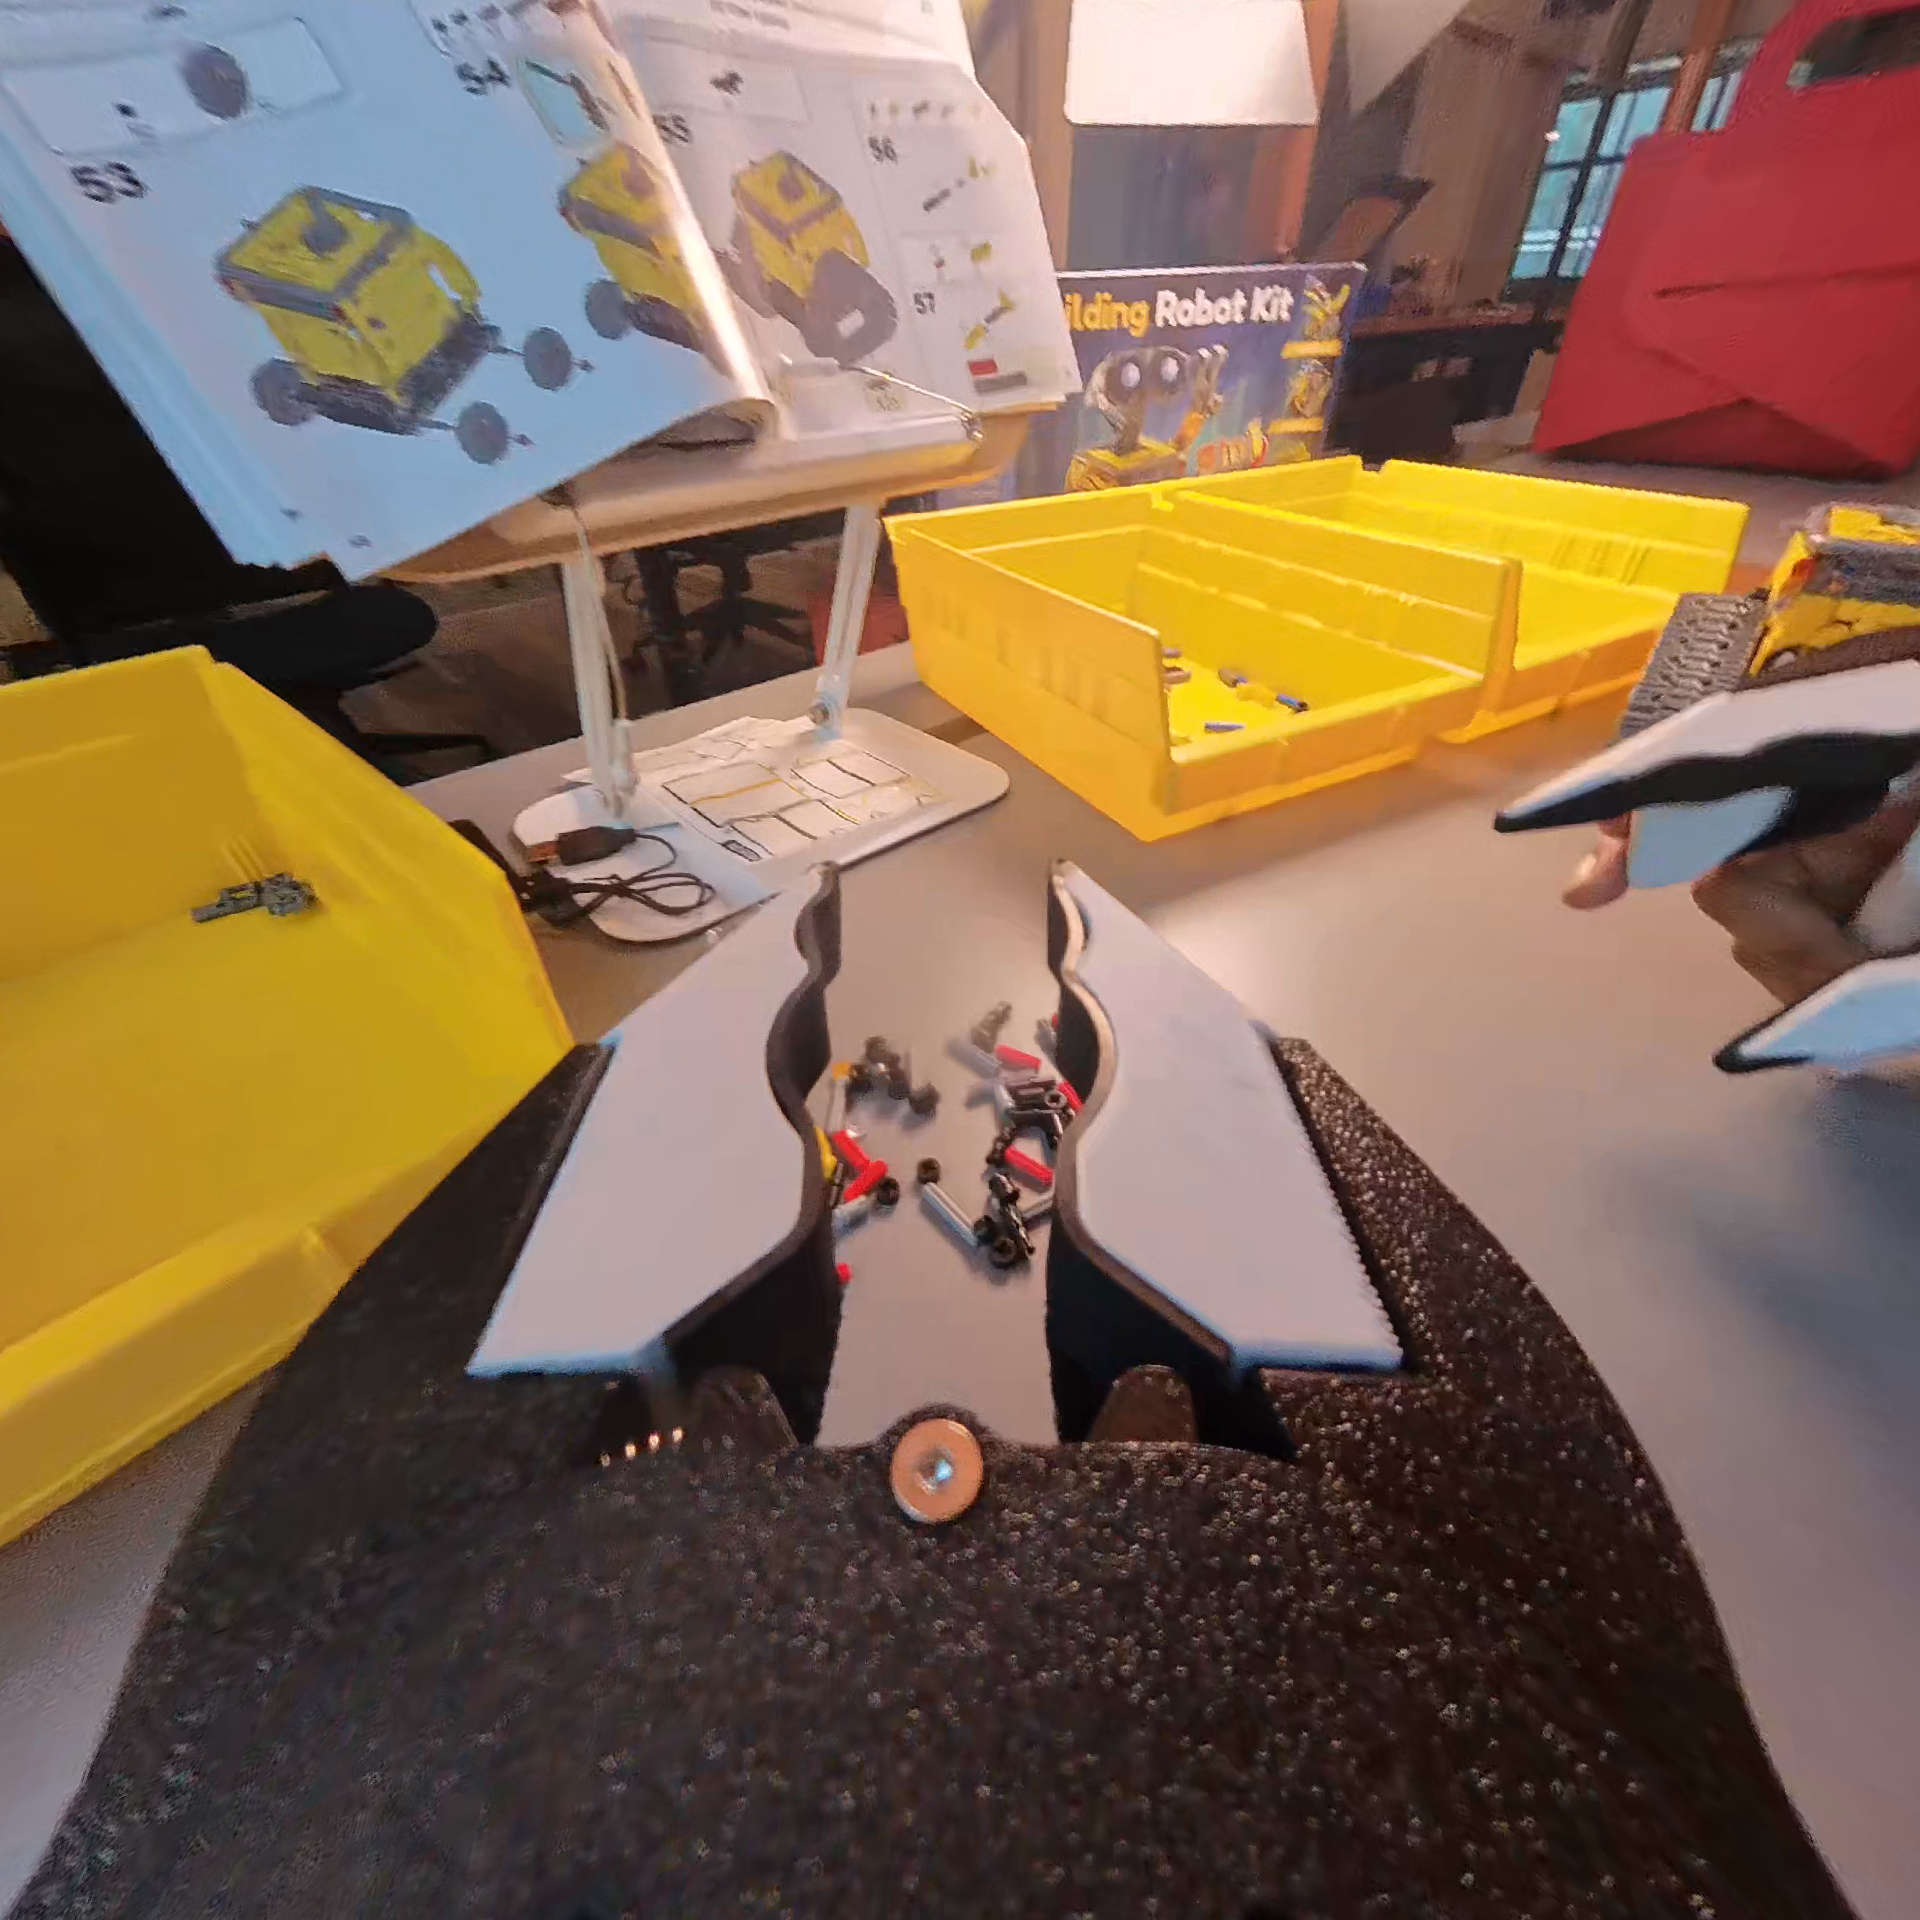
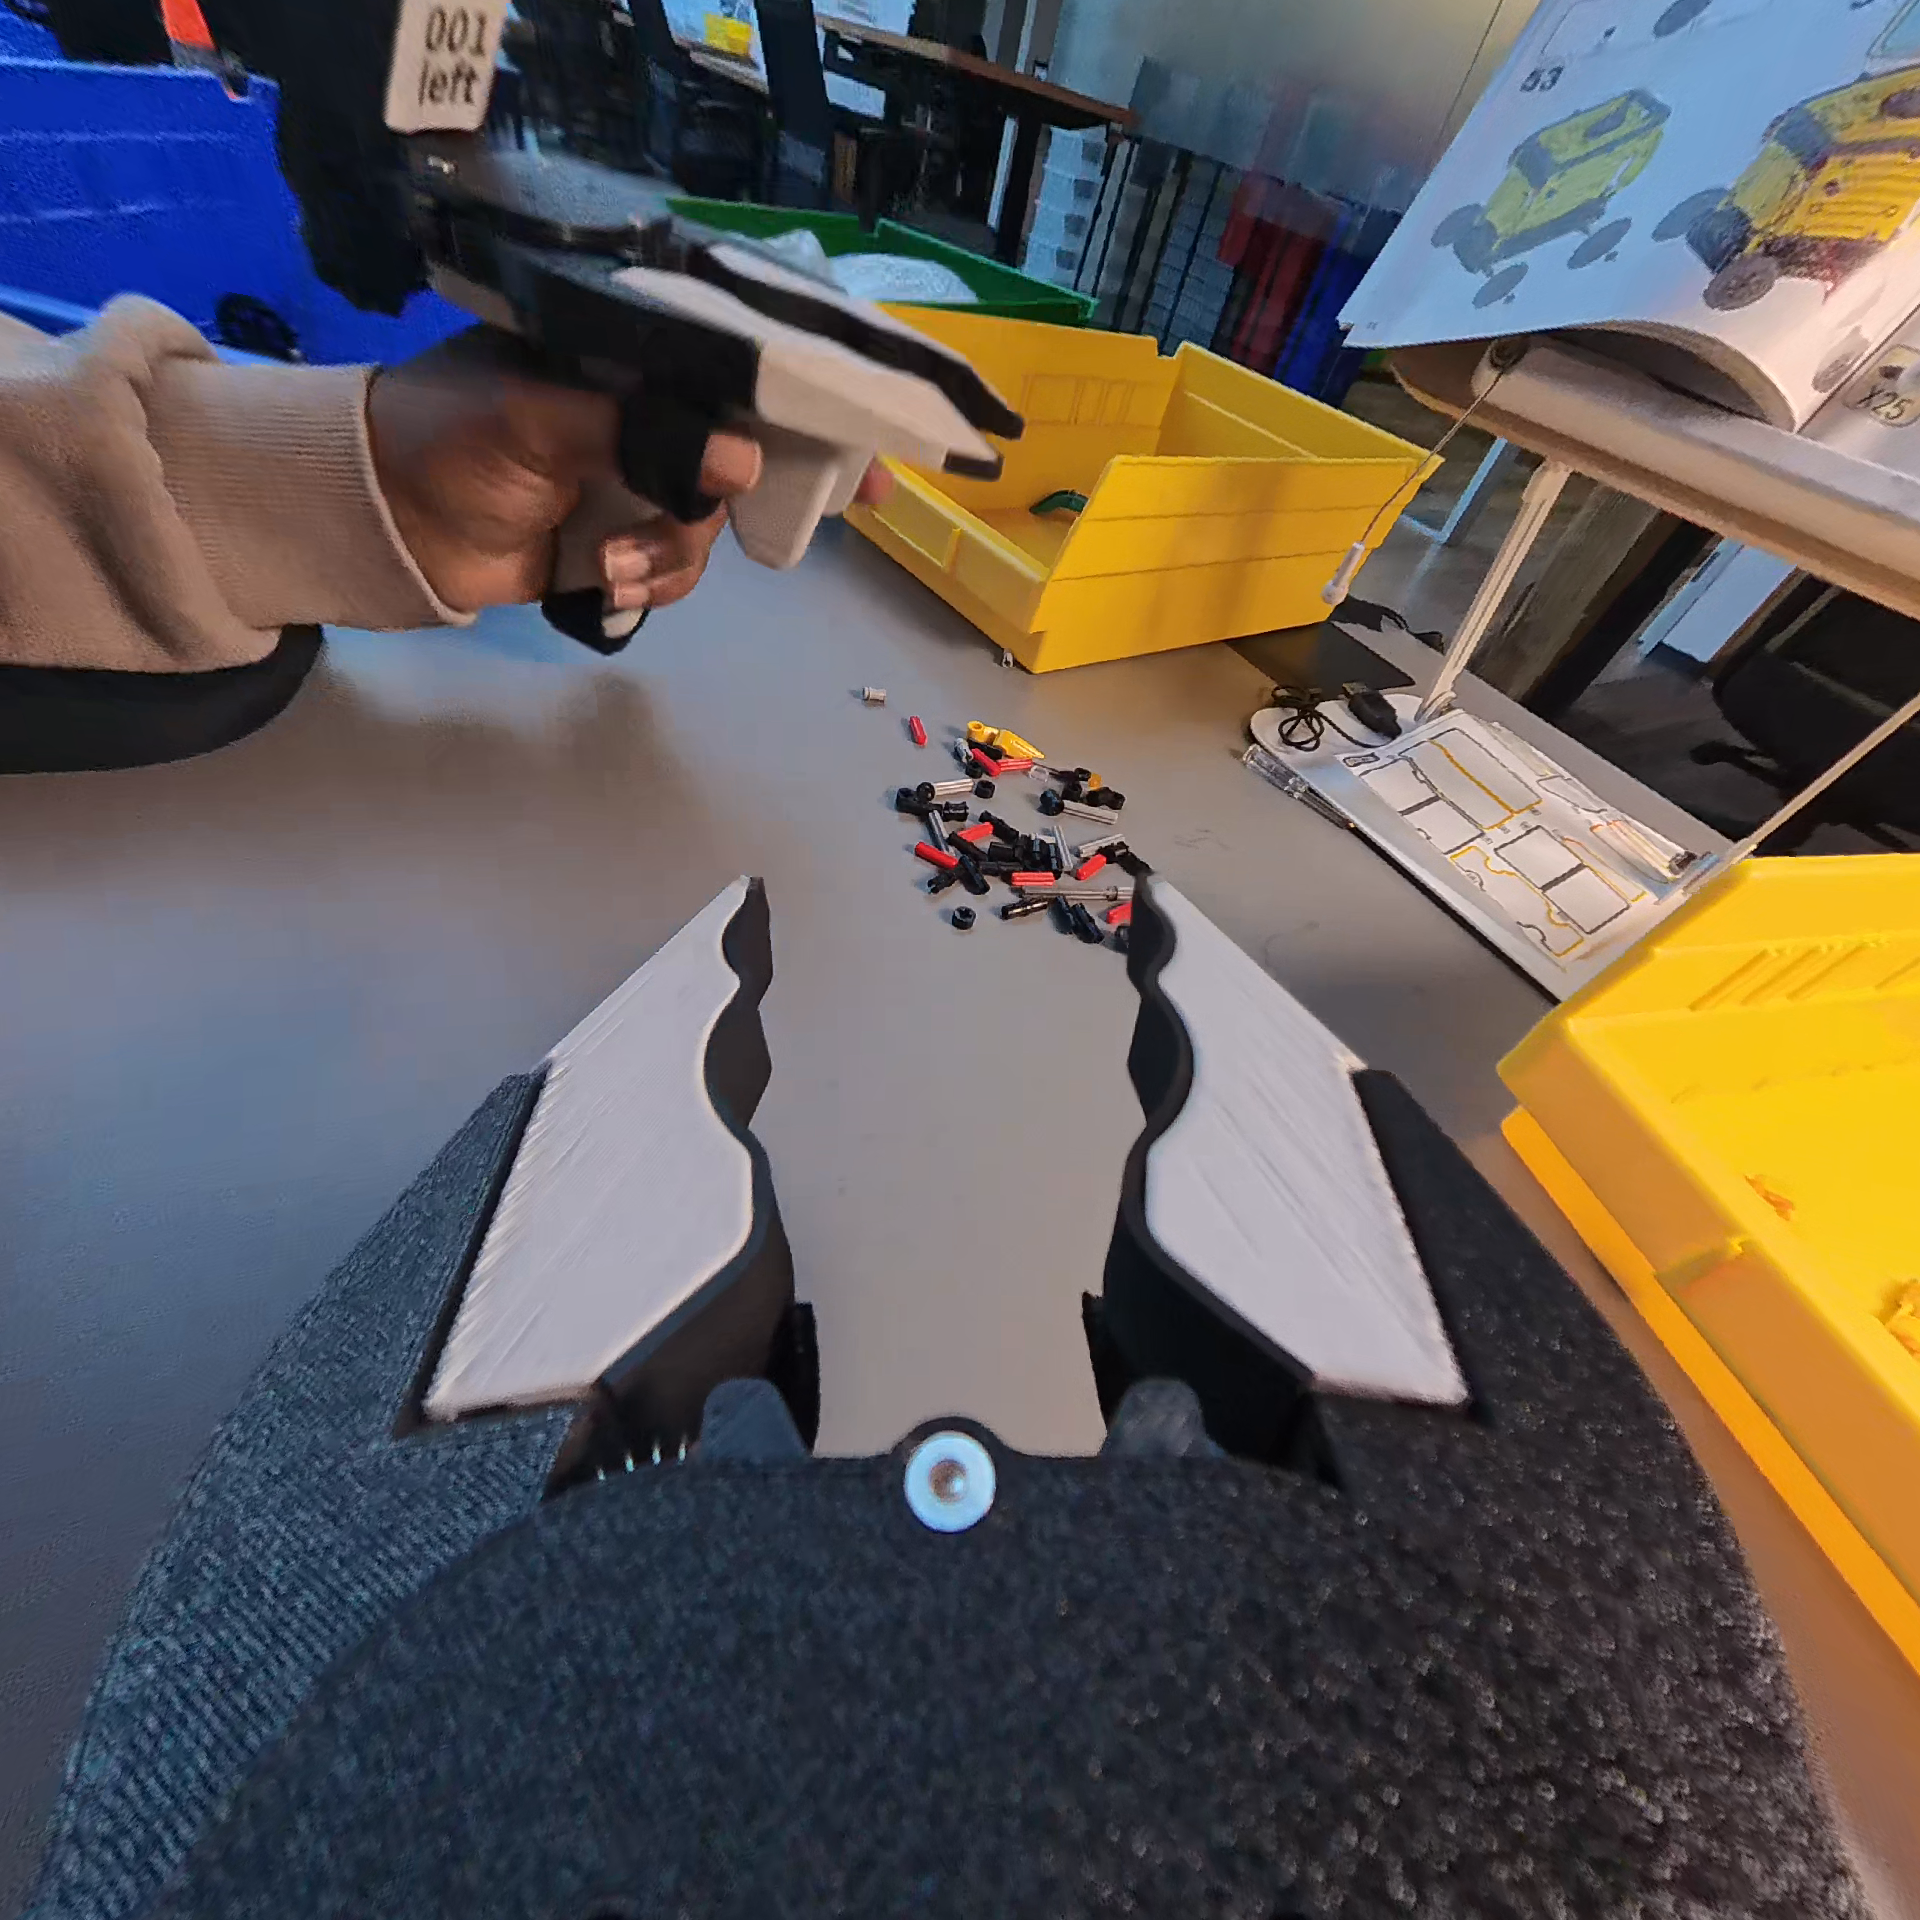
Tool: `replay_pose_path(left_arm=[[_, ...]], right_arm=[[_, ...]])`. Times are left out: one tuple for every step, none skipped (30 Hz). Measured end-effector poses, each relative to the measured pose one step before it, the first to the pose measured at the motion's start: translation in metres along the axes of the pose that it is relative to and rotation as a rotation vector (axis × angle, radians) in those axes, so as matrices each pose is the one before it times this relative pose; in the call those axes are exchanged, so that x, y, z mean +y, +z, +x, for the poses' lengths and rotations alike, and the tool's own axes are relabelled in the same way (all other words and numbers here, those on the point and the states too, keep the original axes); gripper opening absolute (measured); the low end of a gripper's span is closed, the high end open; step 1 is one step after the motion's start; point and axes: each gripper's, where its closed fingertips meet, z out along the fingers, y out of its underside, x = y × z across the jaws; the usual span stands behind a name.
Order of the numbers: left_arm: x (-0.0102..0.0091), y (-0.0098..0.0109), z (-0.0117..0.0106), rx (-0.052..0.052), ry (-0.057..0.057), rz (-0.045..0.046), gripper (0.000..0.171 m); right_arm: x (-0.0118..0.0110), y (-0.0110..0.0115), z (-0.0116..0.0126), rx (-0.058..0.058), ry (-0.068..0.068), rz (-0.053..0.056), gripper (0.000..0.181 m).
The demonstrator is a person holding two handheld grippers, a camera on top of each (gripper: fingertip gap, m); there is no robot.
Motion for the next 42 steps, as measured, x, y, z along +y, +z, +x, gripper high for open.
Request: replay_pose_path(left_arm=[[0.00259,-0.00031,0.00528,0.0109,0.0083,-0.00582,0.047],[0.00164,-0.00023,0.00545,0.0177,0.0041,-0.00094,0.052],[0.00166,0.00027,0.00592,0.0273,-0.0071,-0.00575,0.057],[0.00144,0.00120,0.00460,0.0229,-0.0158,-0.01143,0.064],[0.00084,0.00135,0.00357,0.0176,-0.0157,-0.01164,0.071],[-0.00072,0.00071,0.00373,0.0177,-0.0063,0.00017,0.074],[-0.00138,0.00010,0.00369,0.0168,0.0007,0.00750,0.074],[-0.00058,0.00000,0.00337,0.0151,0.0015,0.00228,0.073],[0.00040,0.00016,0.00316,0.0149,0.0013,-0.00305,0.070],[0.00075,0.00026,0.00257,0.0107,0.0017,-0.00424,0.066],[0.00089,0.00034,0.00166,0.0041,0.0053,-0.00308,0.063],[0.00135,0.00057,0.00074,-0.0016,0.0118,-0.00377,0.058],[0.00188,0.00083,-0.00009,-0.0062,0.0176,-0.00609,0.057],[0.00202,0.00098,-0.00093,-0.0100,0.0221,-0.00699,0.056],[0.00176,0.00078,-0.00206,-0.0170,0.0248,-0.00457,0.054],[0.00086,0.00023,-0.00277,-0.0209,0.0238,0.00101,0.053],[0.00068,0.00002,-0.00181,-0.0127,0.0174,0.00380,0.050],[0.00047,-0.00016,-0.00173,-0.0109,0.0044,0.00580,0.048],[-0.00040,-0.00015,-0.00223,-0.0124,-0.0089,0.00968,0.048],[-0.00122,-0.00045,-0.00242,-0.0105,-0.0158,0.01298,0.045],[-0.00199,-0.00070,-0.00207,-0.0062,-0.0180,0.01573,0.043],[-0.00222,-0.00077,-0.00170,-0.0024,-0.0174,0.01552,0.042],[-0.00202,-0.00106,-0.00224,-0.0044,-0.0155,0.01373,0.041],[-0.00233,-0.00129,-0.00251,-0.0073,-0.0135,0.01479,0.041],[-0.00261,-0.00147,-0.00214,-0.0041,-0.0120,0.01638,0.042],[-0.00244,-0.00141,-0.00170,-0.0021,-0.0143,0.01390,0.045],[-0.00126,-0.00094,-0.00110,0.0028,-0.0156,0.00563,0.048],[-0.00033,-0.00054,-0.00106,0.0014,-0.0158,-0.00141,0.053],[-0.00026,-0.00010,-0.00228,-0.0084,-0.0139,-0.00350,0.062],[0.00017,0.00020,-0.00142,-0.0050,-0.0066,-0.00590,0.074],[0.00056,0.00016,-0.00110,-0.0060,0.0007,-0.00705,0.079],[0.00060,0.00022,-0.00070,-0.0066,0.0040,-0.00500,0.083],[0.00103,0.00054,-0.00006,-0.0026,0.0040,-0.00747,0.089],[0.00114,0.00074,0.00127,0.0044,0.0038,-0.00834,0.091],[0.00058,0.00062,0.00110,0.0023,0.0013,-0.00501,0.091],[0.00026,0.00056,0.00148,0.0036,-0.0017,-0.00269,0.089],[0.00037,0.00039,0.00234,0.0101,-0.0044,-0.00205,0.087],[0.00023,0.00028,0.00167,0.0059,-0.0071,-0.00175,0.083],[-0.00005,0.00008,0.00190,0.0077,-0.0043,0.00048,0.081],[-0.00066,-0.00020,0.00140,0.0043,0.0011,0.00233,0.079],[-0.00149,-0.00062,0.00083,-0.0013,0.0068,0.00654,0.078],[-0.00199,-0.00078,0.00087,-0.0021,0.0119,0.00873,0.077]], right_arm=[[-0.00272,-0.00150,0.00158,0.0072,-0.0015,0.0129,0.068],[-0.00230,-0.00137,0.00245,0.0110,-0.0015,0.0122,0.068],[-0.00143,-0.00100,0.00291,0.0112,-0.0004,0.0113,0.067],[0.00026,-0.00022,0.00308,0.0093,0.0046,0.0055,0.067],[0.00155,0.00034,0.00320,0.0073,0.0105,0.0016,0.068],[0.00268,0.00102,0.00312,0.0052,0.0141,-0.0020,0.068],[0.00373,0.00128,0.00198,-0.0031,0.0151,-0.0086,0.066],[0.00402,0.00141,0.00200,-0.0025,0.0154,-0.0101,0.064],[0.00259,0.00092,0.00221,0.0006,0.0165,-0.0061,0.063],[-0.00013,0.00018,0.00118,-0.0047,0.0166,0.0010,0.063],[-0.00155,-0.00057,0.00151,0.0014,0.0097,0.0113,0.063],[-0.00109,-0.00073,0.00138,0.0032,0.0072,0.0080,0.062],[-0.00071,-0.00075,0.00054,-0.0005,0.0053,0.0060,0.063],[-0.00086,-0.00063,0.00057,0.0008,0.0039,0.0051,0.064],[-0.00094,-0.00044,0.00048,0.0023,0.0058,0.0044,0.066],[-0.00159,-0.00018,0.00000,0.0001,0.0095,0.0060,0.071],[-0.00205,-0.00007,-0.00019,0.0003,0.0108,0.0061,0.077],[-0.00133,0.00002,-0.00134,-0.0065,0.0055,0.0007,0.079],[0.00025,0.00000,-0.00361,-0.0205,-0.0014,-0.0064,0.077],[0.00066,0.00004,-0.00351,-0.0168,-0.0042,-0.0053,0.075],[-0.00014,-0.00011,-0.00062,0.0062,-0.0081,-0.0009,0.076],[-0.00089,-0.00036,-0.00130,0.0014,-0.0121,0.0010,0.074],[-0.00184,-0.00055,-0.00168,-0.0026,-0.0156,0.0044,0.070],[-0.00267,-0.00068,-0.00035,0.0060,-0.0150,0.0107,0.068],[-0.00238,-0.00067,-0.00054,0.0026,-0.0118,0.0111,0.066],[-0.00159,-0.00019,-0.00209,-0.0089,-0.0052,0.0087,0.066],[-0.00046,0.00007,-0.00170,-0.0082,0.0041,0.0023,0.067],[-0.00113,0.00017,-0.00003,0.0018,0.0173,0.0071,0.076],[-0.00081,0.00070,0.00150,0.0093,0.0224,0.0010,0.094],[0.00364,0.00246,0.00044,-0.0022,0.0168,-0.0274,0.115],[0.00722,0.00317,-0.00268,-0.0264,0.0166,-0.0436,0.123],[0.00592,0.00284,-0.00168,-0.0168,0.0134,-0.0252,0.126],[0.00473,0.00213,-0.00085,-0.0072,-0.0023,-0.0165,0.125],[0.00468,0.00160,-0.00033,-0.0025,-0.0139,-0.0218,0.123],[0.00305,0.00095,0.00133,0.0107,-0.0182,-0.0147,0.118],[-0.00005,-0.00025,0.00093,0.0074,-0.0136,0.0019,0.113],[-0.00227,-0.00108,0.00068,0.0041,-0.0050,0.0142,0.107],[-0.00218,-0.00124,0.00114,0.0053,0.0005,0.0150,0.103],[-0.00112,-0.00091,0.00040,-0.0013,0.0041,0.0083,0.101],[-0.00018,-0.00068,-0.00083,-0.0099,0.0064,0.0019,0.099],[-0.00019,-0.00048,-0.00032,-0.0042,0.0083,0.0022,0.098],[-0.00054,-0.00065,-0.00090,-0.0065,0.0057,0.0033,0.096]])
